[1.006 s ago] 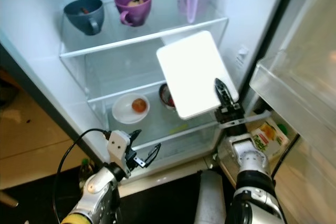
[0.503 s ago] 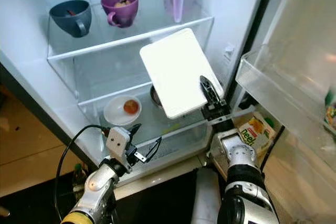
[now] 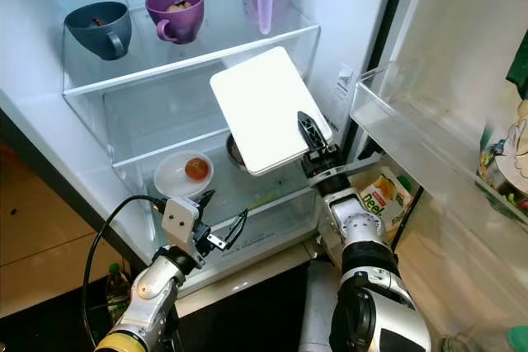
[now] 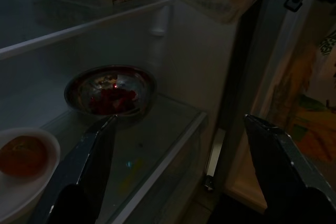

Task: Restocking fridge

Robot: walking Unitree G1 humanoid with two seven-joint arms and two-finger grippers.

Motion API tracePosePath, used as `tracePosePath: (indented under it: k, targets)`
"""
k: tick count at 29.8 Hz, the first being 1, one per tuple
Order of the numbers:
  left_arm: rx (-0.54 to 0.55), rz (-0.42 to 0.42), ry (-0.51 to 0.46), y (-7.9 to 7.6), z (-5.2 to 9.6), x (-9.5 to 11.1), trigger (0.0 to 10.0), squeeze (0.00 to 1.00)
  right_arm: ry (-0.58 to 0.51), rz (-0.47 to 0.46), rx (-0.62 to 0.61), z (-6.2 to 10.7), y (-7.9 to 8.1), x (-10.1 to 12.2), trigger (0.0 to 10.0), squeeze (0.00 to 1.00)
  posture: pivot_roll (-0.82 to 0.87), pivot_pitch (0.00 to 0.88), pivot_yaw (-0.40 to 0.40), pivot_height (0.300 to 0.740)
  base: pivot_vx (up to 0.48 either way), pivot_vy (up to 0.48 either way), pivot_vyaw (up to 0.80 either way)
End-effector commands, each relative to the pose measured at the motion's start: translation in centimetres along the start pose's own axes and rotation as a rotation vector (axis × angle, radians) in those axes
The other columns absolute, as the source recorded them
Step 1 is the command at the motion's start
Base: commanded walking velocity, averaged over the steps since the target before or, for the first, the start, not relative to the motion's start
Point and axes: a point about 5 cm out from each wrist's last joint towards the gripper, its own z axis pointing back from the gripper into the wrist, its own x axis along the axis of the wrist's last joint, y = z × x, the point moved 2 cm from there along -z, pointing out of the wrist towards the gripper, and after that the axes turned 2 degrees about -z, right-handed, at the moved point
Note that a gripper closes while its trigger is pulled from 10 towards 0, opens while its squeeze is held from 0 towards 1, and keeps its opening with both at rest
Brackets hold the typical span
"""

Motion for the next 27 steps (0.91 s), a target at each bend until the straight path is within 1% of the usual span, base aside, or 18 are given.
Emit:
tracePosePath:
  k: [1,8,9,10,11,14,16,19,21,22,24,27]
  targets:
    - [0.008,-0.006,0.004,0.1,0.2,-0.1,10.0,0.00,0.069,-0.009,0.012,-1.7,0.6,-1.7,10.0,0.00,-0.03,0.141,0.060,0.471,0.000,0.000,0.00]
    - [0.010,-0.005,0.005,0.1,0.2,-0.2,10.0,0.00,0.090,0.014,-0.032,-0.8,-0.4,-2.0,10.0,0.00,-0.03,0.146,0.058,0.471,0.000,0.000,0.00]
    - [0.010,-0.006,0.007,0.0,0.2,-0.2,10.0,0.00,0.092,0.014,-0.049,-0.3,-0.8,-2.0,10.0,0.00,-0.03,0.146,0.058,0.471,0.000,0.000,0.00]
    - [0.011,-0.006,0.008,0.0,0.3,-0.3,10.0,0.00,0.092,0.003,-0.082,0.7,-1.5,-2.1,10.0,0.00,-0.03,0.148,0.059,0.471,0.000,0.000,0.00]
    - [0.011,-0.006,0.008,0.0,0.3,-0.3,10.0,0.00,0.092,0.003,-0.082,0.7,-1.5,-2.1,10.0,0.00,-0.03,0.148,0.059,0.471,0.000,0.000,0.00]
    - [0.011,-0.006,0.009,0.0,0.3,-0.3,10.0,0.00,0.094,-0.024,-0.102,1.9,-2.3,-2.6,10.0,0.00,-0.03,0.148,0.059,0.471,0.000,0.000,0.00]
    - [0.010,-0.005,0.009,0.0,0.3,-0.3,10.0,0.00,0.094,-0.034,-0.100,2.1,-2.4,-2.7,10.0,0.00,-0.03,0.148,0.059,0.471,0.000,0.000,0.00]
    - [0.007,-0.007,0.011,0.0,0.3,-0.3,10.0,0.00,0.132,-0.066,-0.076,3.0,-2.5,-3.8,10.0,0.00,-0.04,0.149,0.064,0.471,0.000,0.000,0.00]
    - [0.006,-0.008,0.012,0.0,0.3,-0.3,10.0,0.00,0.168,-0.078,-0.048,3.4,-2.4,-4.6,10.0,0.00,-0.04,0.148,0.065,0.471,0.000,0.000,0.00]
    - [0.006,-0.008,0.012,0.0,0.3,-0.3,10.0,0.00,0.168,-0.078,-0.048,3.4,-2.4,-4.6,10.0,0.00,-0.04,0.148,0.065,0.471,0.000,0.000,0.00]
    - [0.005,-0.008,0.013,0.1,0.3,-0.3,10.0,0.00,0.204,-0.087,-0.007,3.6,-1.9,-5.3,10.0,0.00,-0.04,0.147,0.066,0.471,0.000,0.000,0.00]
    - [0.003,-0.007,0.012,0.0,0.2,-0.3,10.0,0.00,0.243,-0.108,0.114,3.0,0.0,-6.0,10.0,0.00,-0.04,0.145,0.066,0.471,0.000,0.000,0.00]
